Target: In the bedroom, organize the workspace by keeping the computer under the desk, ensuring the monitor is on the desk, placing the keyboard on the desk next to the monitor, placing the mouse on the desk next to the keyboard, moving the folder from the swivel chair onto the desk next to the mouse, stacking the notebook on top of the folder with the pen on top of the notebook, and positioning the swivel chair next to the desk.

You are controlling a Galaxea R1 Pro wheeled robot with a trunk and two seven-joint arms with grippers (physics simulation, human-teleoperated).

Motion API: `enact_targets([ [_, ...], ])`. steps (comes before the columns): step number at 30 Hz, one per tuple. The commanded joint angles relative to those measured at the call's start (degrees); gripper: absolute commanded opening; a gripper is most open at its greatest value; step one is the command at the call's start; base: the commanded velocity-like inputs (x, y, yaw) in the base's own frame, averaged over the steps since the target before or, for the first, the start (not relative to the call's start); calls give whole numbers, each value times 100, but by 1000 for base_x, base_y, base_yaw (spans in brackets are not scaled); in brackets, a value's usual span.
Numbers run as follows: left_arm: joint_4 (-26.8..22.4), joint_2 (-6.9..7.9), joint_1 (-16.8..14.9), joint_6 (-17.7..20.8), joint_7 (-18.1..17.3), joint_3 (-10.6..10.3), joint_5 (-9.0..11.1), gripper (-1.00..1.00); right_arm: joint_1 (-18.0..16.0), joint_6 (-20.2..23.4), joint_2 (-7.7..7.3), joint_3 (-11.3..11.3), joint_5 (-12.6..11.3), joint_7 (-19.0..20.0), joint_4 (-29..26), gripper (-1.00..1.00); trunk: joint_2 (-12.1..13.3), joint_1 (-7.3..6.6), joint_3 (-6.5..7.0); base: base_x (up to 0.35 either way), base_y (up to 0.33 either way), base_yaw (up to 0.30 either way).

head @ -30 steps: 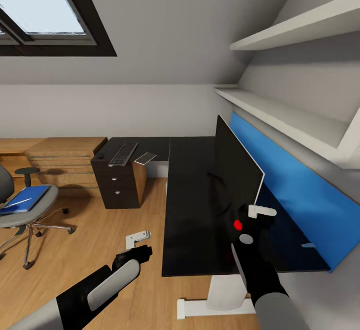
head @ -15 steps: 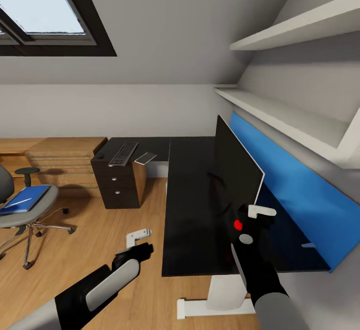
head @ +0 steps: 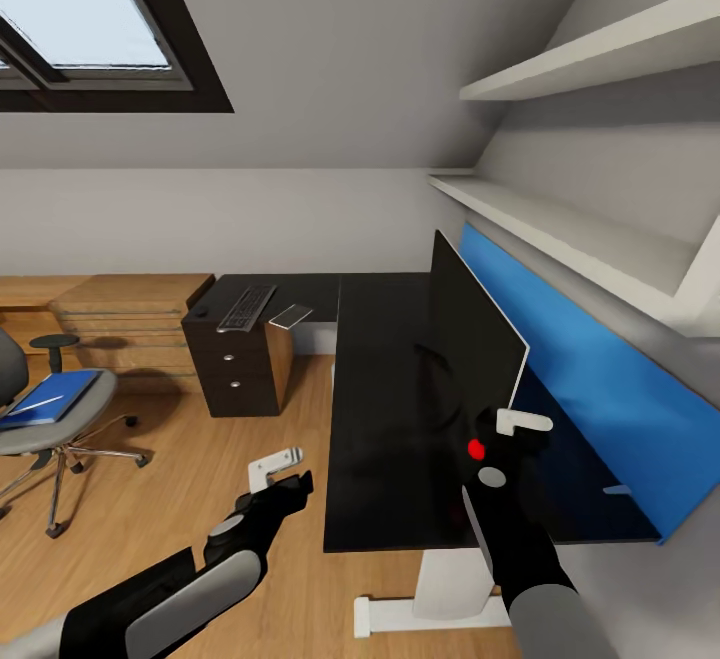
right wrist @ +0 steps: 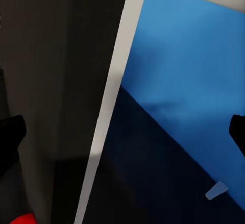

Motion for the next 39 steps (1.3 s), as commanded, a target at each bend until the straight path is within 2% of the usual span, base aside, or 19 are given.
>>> enact_targets([
  [1, -14, 8, -10, -8, 25, -15, 17, 100, -6, 12, 7, -17, 48, -5, 0, 100, -11, 3, -12, 0, 0, 0],
  [25, -32, 26, -10, -47, 35, -31, 25, 100, -6, 8, 7, -15, 54, -5, -2, 100, -11, 3, -12, -9, -37, 0],
  [39, -8, 26, -10, -55, 77, -29, 20, 100, -6, -8, 9, -3, 48, -5, 0, 100, -11, 3, -12, -311, 0, 0],
])
